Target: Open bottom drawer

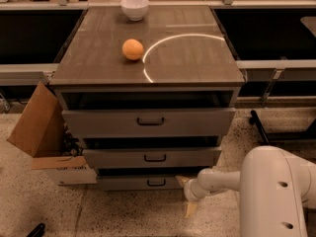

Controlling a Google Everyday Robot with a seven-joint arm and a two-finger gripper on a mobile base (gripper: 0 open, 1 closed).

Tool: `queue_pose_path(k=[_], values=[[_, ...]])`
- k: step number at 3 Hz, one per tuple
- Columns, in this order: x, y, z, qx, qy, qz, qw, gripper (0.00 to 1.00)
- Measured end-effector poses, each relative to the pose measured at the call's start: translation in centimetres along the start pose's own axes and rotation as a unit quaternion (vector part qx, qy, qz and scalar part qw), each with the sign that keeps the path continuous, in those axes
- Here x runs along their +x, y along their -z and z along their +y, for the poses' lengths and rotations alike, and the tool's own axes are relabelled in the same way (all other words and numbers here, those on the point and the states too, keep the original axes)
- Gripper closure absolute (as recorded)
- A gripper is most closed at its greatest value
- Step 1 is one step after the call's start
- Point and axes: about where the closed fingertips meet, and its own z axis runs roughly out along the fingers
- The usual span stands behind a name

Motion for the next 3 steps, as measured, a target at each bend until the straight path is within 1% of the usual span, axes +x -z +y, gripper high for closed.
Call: queue_pose_path(k=[1,2,3], values=[[0.3,-1.4,-0.9,0.016,0.017,0.008,0.9997,0.0],[0.6,-2.1,-2.5,0.051,0.032,0.019,0.998,0.0],[0.8,-2.4,-3.5,0.069,0.038,0.025,0.9966,0.0]])
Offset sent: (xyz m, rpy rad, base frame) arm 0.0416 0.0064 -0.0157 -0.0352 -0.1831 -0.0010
